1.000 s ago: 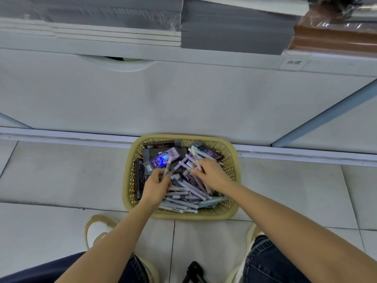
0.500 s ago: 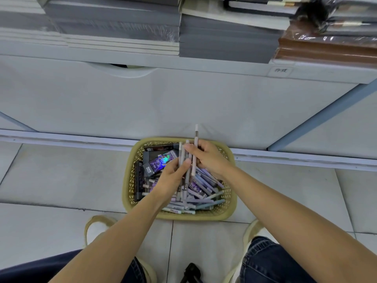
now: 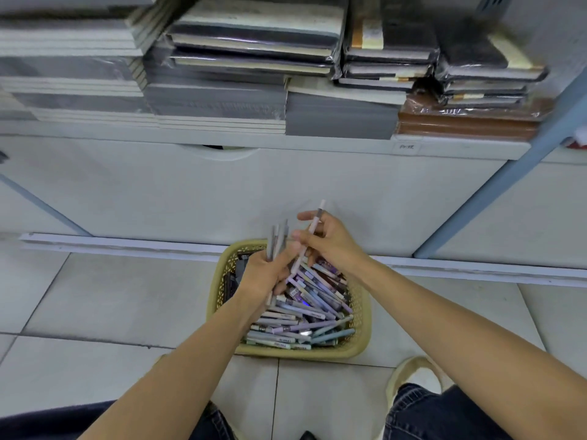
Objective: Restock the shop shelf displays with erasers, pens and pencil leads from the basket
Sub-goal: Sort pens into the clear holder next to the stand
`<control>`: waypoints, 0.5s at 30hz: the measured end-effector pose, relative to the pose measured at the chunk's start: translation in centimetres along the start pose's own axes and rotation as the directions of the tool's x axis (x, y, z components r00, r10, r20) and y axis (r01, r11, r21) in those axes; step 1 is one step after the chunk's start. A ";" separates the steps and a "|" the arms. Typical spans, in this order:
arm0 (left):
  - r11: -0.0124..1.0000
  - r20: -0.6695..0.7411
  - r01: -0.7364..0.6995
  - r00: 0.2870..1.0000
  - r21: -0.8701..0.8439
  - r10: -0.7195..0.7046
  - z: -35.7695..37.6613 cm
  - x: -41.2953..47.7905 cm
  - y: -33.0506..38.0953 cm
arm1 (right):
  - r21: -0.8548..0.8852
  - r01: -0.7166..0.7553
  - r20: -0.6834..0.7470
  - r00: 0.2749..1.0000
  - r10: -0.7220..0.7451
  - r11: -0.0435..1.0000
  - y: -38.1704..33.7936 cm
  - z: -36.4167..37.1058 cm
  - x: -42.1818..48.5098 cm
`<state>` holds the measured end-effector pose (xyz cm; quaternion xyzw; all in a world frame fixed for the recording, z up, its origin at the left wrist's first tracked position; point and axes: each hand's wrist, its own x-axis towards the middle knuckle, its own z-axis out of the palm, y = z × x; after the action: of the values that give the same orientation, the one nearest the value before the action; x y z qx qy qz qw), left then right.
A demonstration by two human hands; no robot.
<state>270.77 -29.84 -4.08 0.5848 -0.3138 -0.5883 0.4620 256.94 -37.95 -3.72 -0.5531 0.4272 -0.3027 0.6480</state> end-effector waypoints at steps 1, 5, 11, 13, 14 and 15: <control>1.000 0.043 -0.010 0.999 0.019 0.009 0.0 -0.3 0.5 | -0.007 0.019 -0.010 1.000 -0.019 1.000 -0.7 0.0 -0.2; 0.987 0.067 -0.118 0.992 0.110 0.111 0.1 -1.2 3.6 | -0.022 0.126 -0.018 0.992 -0.127 0.992 -5.0 -0.5 -1.0; 0.939 -0.010 -0.302 0.951 0.165 0.308 0.2 -2.4 10.0 | -0.020 0.358 -0.118 0.926 -0.357 0.934 -13.6 -2.4 -1.9; 0.927 0.006 -0.350 0.936 0.136 0.352 0.4 -3.2 12.3 | -0.001 0.415 -0.087 0.907 -0.413 0.910 -16.4 -2.8 -2.5; 0.923 0.022 -0.369 0.929 0.110 0.368 0.5 -3.6 13.4 | 0.006 0.442 -0.071 0.895 -0.440 0.897 -17.7 -3.0 -2.9; 0.919 0.038 -0.385 0.923 0.088 0.383 0.6 -4.1 14.5 | 0.004 0.468 -0.058 0.882 -0.467 0.884 -18.9 -3.1 -3.3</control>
<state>272.31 -31.67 10.84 0.5270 -0.4543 -0.4766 0.5373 254.24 -40.40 15.41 -0.6253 0.2966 -0.4689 0.5488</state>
